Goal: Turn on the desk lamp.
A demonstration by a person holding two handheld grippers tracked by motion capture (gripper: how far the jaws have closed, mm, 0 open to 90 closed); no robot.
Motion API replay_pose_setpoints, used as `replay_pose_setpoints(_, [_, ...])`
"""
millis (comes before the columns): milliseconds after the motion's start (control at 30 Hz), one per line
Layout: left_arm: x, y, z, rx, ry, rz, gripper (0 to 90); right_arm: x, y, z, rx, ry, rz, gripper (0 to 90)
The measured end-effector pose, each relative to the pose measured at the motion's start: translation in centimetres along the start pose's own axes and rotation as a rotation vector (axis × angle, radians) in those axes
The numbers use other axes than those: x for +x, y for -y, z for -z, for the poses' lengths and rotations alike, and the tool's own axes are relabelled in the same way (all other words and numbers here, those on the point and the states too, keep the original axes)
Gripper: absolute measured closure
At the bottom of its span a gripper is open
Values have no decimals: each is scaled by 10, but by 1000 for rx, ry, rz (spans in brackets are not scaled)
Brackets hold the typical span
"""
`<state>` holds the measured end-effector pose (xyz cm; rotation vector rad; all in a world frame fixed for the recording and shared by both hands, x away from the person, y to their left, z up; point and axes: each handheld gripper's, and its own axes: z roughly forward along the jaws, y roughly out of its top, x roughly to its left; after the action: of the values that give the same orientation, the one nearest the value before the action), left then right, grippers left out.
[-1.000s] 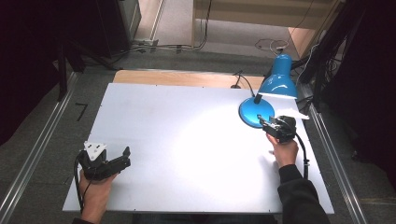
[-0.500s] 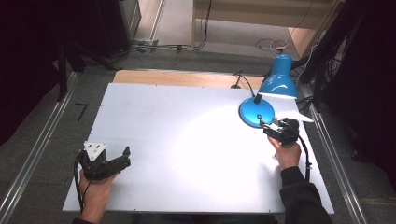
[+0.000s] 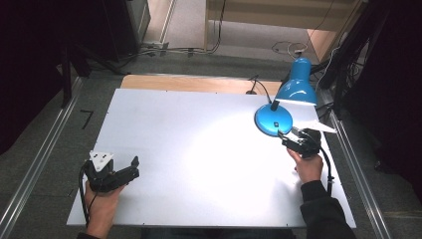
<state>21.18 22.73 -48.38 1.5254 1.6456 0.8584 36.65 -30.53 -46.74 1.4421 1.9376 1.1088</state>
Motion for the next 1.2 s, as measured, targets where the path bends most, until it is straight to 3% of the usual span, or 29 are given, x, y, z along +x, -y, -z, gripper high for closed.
replay_pose_setpoints(700, [0, 0, 0, -1, 3, 1, 55, -2, 9, 12, 6, -5, 14, 347])
replay_pose_setpoints(1200, [0, 0, 1, 0, -1, 1, 56, -10, 28, 40, -3, 0, 22, 334])
